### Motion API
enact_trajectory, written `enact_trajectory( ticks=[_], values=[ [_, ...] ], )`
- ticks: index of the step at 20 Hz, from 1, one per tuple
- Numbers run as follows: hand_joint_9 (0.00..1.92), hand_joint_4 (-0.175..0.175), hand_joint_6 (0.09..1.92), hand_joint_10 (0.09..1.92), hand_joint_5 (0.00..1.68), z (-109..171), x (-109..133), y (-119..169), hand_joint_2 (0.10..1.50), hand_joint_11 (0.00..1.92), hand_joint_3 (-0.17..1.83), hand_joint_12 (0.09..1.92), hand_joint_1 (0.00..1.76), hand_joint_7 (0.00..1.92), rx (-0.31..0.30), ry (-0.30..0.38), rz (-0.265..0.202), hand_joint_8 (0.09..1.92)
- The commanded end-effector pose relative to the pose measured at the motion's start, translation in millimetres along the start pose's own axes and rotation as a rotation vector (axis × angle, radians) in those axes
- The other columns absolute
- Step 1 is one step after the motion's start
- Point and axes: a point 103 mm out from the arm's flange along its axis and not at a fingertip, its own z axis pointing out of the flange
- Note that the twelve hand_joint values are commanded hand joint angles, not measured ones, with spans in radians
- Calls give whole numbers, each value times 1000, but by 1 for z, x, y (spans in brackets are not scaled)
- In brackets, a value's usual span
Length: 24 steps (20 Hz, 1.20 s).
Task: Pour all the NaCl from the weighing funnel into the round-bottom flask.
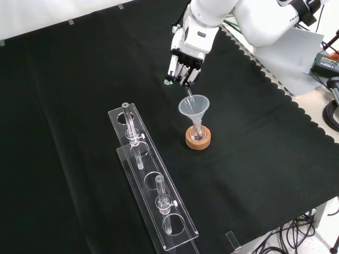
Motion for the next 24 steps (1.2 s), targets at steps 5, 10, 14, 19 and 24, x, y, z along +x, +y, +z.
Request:
enact_trajectory(
  ticks=[5,10,14,19,24],
  values=[
    [1347,175,87,163,1588,-1,-2,4,598,282,619,1428,1161,1786,3,-35,-16,87],
    [1346,175,87,161,1588,-1,-5,5,597,280,621,1429,1161,1787,3,-54,-26,87],
    [1345,175,87,160,1589,-2,-6,5,597,278,622,1429,1161,1788,5,-64,-37,87],
    [1345,175,87,160,1589,-4,-18,7,596,278,623,1430,1161,1789,8,-69,-20,87],
    [1345,175,87,159,1589,-5,-20,9,595,277,624,1431,1161,1790,15,-81,-39,87]
  ],
)
